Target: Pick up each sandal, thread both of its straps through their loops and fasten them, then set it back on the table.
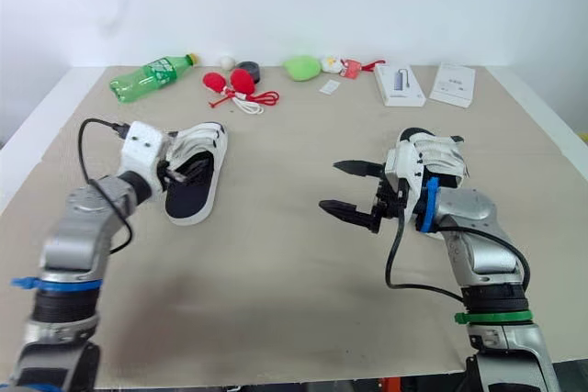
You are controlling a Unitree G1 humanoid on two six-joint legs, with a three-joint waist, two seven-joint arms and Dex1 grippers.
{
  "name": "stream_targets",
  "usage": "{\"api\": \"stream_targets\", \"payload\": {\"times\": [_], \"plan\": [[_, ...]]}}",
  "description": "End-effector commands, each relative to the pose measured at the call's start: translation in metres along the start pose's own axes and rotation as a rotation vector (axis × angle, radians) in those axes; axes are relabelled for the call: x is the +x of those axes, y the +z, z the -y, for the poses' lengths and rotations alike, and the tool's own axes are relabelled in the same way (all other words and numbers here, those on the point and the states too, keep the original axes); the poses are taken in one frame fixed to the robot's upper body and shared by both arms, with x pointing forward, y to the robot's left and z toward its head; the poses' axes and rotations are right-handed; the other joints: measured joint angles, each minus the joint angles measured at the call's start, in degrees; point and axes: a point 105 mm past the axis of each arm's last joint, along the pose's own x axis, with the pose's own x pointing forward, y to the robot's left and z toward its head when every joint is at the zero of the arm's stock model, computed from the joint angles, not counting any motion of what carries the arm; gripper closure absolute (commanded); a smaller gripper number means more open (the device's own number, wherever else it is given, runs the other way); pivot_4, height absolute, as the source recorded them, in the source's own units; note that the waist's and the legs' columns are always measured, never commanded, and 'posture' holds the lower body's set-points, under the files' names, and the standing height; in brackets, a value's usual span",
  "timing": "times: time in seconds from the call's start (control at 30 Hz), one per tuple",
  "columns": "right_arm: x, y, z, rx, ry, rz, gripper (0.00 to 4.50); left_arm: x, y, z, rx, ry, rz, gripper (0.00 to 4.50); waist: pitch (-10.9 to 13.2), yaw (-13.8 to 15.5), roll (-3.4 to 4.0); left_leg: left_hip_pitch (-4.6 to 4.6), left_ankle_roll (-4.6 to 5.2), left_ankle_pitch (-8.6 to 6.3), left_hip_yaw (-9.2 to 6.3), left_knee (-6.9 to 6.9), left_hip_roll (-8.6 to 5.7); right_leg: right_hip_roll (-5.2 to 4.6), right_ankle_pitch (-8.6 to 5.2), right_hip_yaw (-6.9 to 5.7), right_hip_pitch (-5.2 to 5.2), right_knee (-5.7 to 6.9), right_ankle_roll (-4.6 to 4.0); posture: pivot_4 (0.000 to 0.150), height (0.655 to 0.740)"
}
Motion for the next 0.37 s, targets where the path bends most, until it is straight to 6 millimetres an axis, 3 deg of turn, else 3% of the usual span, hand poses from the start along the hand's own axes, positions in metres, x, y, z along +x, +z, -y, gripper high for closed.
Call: {"api": "stream_targets", "payload": {"times": [0.03, 0.23, 0.37], "plan": [[-0.009, 0.011, 0.000, -0.032, -0.001, 0.018, 0.00, -0.018, 0.019, 0.003, 0.015, -0.135, 0.117, 0.08, 0.00, 0.01, 0.00, 0.00, 0.00, 0.00, 0.02, 0.00, 0.00, -0.03, -0.01, -0.02, -0.01, 0.00, 0.00, 0.150, 0.7400], [-0.034, 0.003, -0.012, -0.041, 0.027, -0.053, 0.00, -0.042, 0.013, 0.030, 0.170, -0.445, 0.130, 0.08, 0.00, 0.28, 0.00, -0.05, 0.01, 0.00, 0.08, 0.00, -0.07, -0.30, -0.16, -0.09, 0.01, -0.06, -0.17, 0.150, 0.7400], [-0.056, -0.004, -0.021, 0.000, 0.012, -0.084, 0.00, -0.043, 0.012, 0.056, 0.259, -0.620, 0.153, 0.08, 0.00, 0.46, 0.00, -0.05, 0.02, -0.01, 0.09, -0.02, -0.11, -0.45, -0.28, -0.13, 0.04, -0.07, -0.28, 0.150, 0.7400]]}}
